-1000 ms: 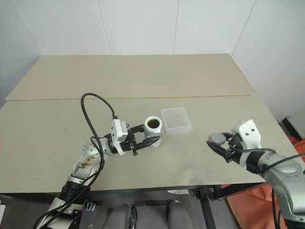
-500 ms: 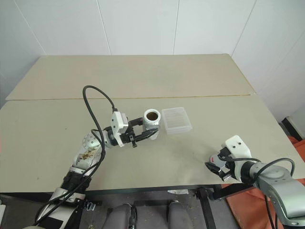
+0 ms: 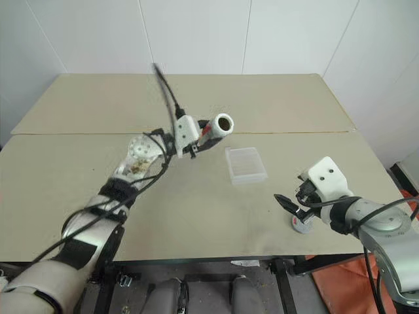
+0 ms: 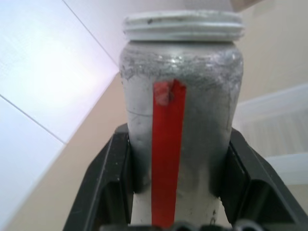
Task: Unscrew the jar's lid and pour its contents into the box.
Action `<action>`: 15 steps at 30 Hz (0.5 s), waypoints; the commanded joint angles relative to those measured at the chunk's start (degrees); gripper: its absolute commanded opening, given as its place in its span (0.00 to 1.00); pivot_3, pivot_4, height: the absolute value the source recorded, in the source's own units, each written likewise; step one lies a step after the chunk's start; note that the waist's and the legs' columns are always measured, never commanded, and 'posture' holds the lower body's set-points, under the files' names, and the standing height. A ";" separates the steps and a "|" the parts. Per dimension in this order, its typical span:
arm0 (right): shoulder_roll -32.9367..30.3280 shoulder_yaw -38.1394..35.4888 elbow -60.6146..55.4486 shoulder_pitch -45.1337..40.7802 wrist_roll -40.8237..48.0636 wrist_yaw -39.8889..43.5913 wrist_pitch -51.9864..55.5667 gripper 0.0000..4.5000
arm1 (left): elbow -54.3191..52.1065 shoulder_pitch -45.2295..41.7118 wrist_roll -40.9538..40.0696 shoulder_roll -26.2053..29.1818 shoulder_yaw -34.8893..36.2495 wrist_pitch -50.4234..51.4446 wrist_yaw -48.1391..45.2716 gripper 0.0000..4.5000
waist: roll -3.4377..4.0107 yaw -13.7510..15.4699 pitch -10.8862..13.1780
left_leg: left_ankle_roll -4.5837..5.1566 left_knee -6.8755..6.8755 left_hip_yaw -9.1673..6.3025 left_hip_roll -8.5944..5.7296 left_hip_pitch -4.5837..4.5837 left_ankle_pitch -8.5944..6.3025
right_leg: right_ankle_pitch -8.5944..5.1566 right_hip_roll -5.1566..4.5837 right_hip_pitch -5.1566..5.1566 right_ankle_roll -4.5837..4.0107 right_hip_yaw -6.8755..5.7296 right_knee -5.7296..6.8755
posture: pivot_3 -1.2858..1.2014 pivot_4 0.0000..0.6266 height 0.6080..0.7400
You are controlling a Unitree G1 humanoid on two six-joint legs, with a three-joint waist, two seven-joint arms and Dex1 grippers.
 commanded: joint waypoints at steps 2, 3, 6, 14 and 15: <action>1.21 -1.91 -3.27 1.26 -0.87 -1.57 -1.36 0.99 | 9.54 -10.71 22.06 0.92 -14.12 -9.55 23.47 0.43 | -0.01 0.29 0.00 | 0.09 -0.03 -0.03 -0.11 -0.03 -0.08 | 0.05 -0.10 -0.01 -0.06 0.02 -0.02 | 0.52 0.24 1.00; 1.38 -2.13 -3.54 1.86 -1.28 -1.87 -1.34 0.99 | 11.10 -13.29 27.12 0.39 -18.08 -9.61 29.59 0.43 | -0.02 0.48 0.01 | 0.08 -0.02 -0.03 -0.13 -0.04 -0.13 | 0.04 -0.12 -0.01 -0.06 0.02 -0.03 | 0.52 0.24 1.00; 2.34 -3.19 -5.12 3.01 -1.16 -2.66 -1.14 0.99 | 14.82 -18.69 39.95 -1.40 -28.87 -6.56 45.92 0.43 | -0.05 0.66 0.03 | 0.08 -0.01 -0.03 -0.21 -0.13 -0.15 | -0.04 -0.18 -0.04 0.08 0.02 -0.12 | 0.52 0.24 1.00; 5.51 -5.65 -7.49 8.63 -2.32 -5.76 0.56 0.99 | 20.32 -25.28 62.29 -8.46 -49.80 7.04 69.42 0.43 | -0.07 1.03 0.04 | 0.05 0.01 -0.10 -0.24 -0.45 -0.17 | -0.18 -0.19 -0.31 0.37 0.00 -0.15 | 0.52 0.24 1.00; 6.23 -6.30 -8.07 8.66 -1.41 -6.01 0.81 0.99 | 20.84 -25.33 63.20 -9.09 -50.81 8.09 68.44 0.43 | -0.07 1.01 0.04 | 0.05 0.01 -0.09 -0.24 -0.47 -0.17 | -0.19 -0.19 -0.34 0.37 0.00 -0.15 | 0.52 0.24 1.00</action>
